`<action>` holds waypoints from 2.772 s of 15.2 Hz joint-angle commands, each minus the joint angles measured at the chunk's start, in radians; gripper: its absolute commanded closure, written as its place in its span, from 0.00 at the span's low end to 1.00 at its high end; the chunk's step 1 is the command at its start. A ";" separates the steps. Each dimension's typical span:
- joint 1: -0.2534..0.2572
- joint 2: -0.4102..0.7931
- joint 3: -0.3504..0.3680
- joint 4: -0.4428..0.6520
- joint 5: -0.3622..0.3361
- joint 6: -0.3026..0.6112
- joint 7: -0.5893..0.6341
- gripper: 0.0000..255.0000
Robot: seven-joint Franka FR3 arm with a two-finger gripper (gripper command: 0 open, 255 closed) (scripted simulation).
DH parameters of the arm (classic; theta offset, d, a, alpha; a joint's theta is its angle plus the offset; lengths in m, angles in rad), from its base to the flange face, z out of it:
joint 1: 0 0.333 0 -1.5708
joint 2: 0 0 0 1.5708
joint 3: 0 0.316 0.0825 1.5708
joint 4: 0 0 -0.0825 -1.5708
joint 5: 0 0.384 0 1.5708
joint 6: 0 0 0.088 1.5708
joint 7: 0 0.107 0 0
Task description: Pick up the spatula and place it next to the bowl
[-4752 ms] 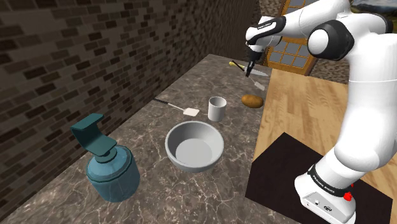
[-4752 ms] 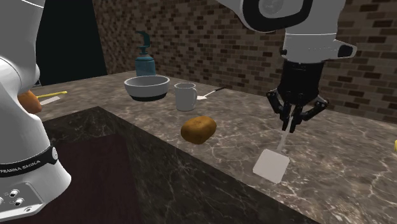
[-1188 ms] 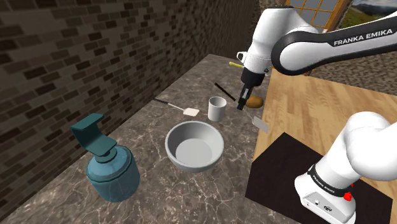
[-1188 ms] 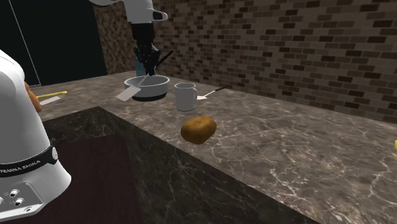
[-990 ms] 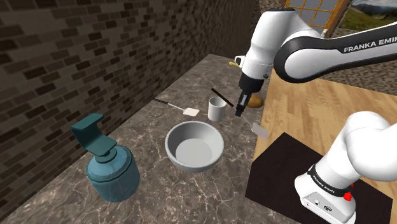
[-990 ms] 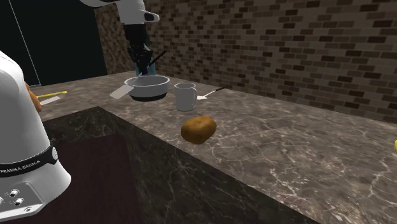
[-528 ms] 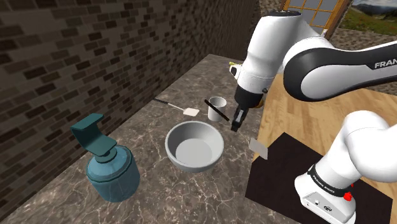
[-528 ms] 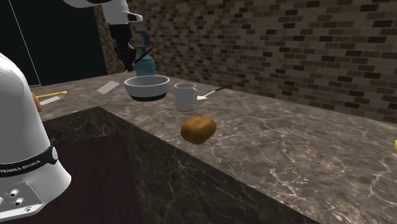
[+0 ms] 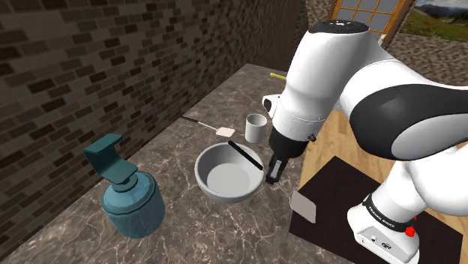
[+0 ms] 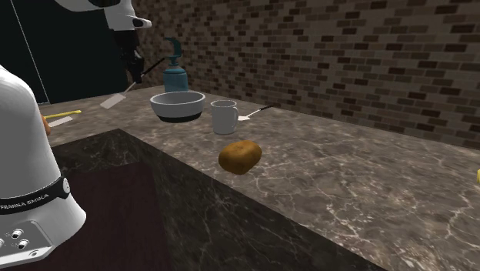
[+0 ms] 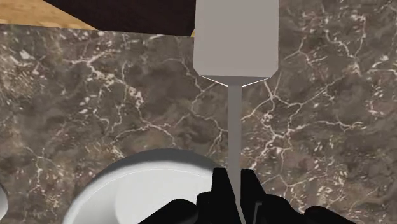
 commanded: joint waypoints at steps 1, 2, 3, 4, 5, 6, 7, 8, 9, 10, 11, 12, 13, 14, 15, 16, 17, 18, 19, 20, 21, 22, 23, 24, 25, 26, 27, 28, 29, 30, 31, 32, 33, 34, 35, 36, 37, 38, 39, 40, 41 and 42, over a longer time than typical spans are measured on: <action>0.010 0.031 0.045 0.038 0.003 -0.002 0.058 1.00; 0.014 0.048 0.067 0.055 0.002 0.000 0.086 1.00; 0.018 0.066 0.090 0.074 0.000 0.001 0.115 1.00; 0.020 0.085 0.112 0.094 -0.004 0.002 0.144 1.00; 0.022 0.105 0.135 0.114 -0.009 0.003 0.174 1.00; 0.023 0.127 0.158 0.136 -0.016 0.003 0.204 1.00; 0.024 0.150 0.181 0.159 -0.025 0.004 0.235 1.00; 0.024 0.174 0.205 0.183 -0.035 0.004 0.267 1.00; 0.023 0.200 0.229 0.208 -0.049 0.004 0.299 1.00; 0.023 0.227 0.253 0.234 -0.064 0.004 0.333 1.00; 0.023 0.257 0.276 0.261 -0.083 0.003 0.368 1.00; 0.023 0.288 0.300 0.289 -0.104 0.001 0.405 1.00; 0.023 0.334 0.332 0.329 -0.138 -0.003 0.457 1.00; 0.024 0.340 0.334 0.320 -0.142 0.011 0.461 1.00; 0.024 0.346 0.336 0.311 -0.147 0.025 0.464 1.00; 0.023 0.353 0.338 0.302 -0.151 0.038 0.469 1.00; 0.023 0.359 0.341 0.294 -0.156 0.052 0.473 1.00; 0.023 0.366 0.343 0.285 -0.162 0.065 0.478 1.00; 0.022 0.374 0.345 0.277 -0.168 0.079 0.482 1.00; 0.022 0.382 0.347 0.269 -0.174 0.092 0.488 1.00; 0.021 0.390 0.350 0.261 -0.181 0.106 0.493 1.00; 0.021 0.398 0.352 0.254 -0.188 0.119 0.499 1.00; 0.020 0.407 0.354 0.247 -0.196 0.133 0.505 1.00; 0.020 0.416 0.356 0.240 -0.204 0.146 0.511 1.00; 0.019 0.425 0.358 0.233 -0.213 0.159 0.518 1.00; 0.019 0.435 0.359 0.226 -0.222 0.173 0.525 1.00; 0.019 0.445 0.361 0.220 -0.232 0.186 0.533 1.00; 0.019 0.455 0.362 0.214 -0.242 0.199 0.541 1.00; 0.018 0.466 0.363 0.208 -0.253 0.212 0.549 1.00; 0.019 0.477 0.364 0.202 -0.264 0.225 0.558 1.00; 0.019 0.489 0.364 0.197 -0.277 0.237 0.567 1.00; 0.019 0.500 0.364 0.192 -0.289 0.250 0.577 1.00; 0.020 0.512 0.364 0.187 -0.303 0.263 0.587 1.00; 0.021 0.525 0.363 0.182 -0.316 0.275 0.597 1.00; 0.022 0.537 0.362 0.178 -0.331 0.287 0.608 1.00; 0.024 0.550 0.360 0.174 -0.346 0.299 0.619 1.00; 0.026 0.563 0.357 0.170 -0.361 0.311 0.630 1.00; 0.028 0.576 0.355 0.166 -0.377 0.323 0.642 1.00; 0.031 0.589 0.351 0.163 -0.393 0.334 0.654 1.00; 0.035 0.603 0.347 0.160 -0.411 0.346 0.666 1.00; 0.035 0.603 0.346 0.160 -0.411 0.346 0.666 1.00; 0.035 0.603 0.346 0.160 -0.410 0.346 0.666 1.00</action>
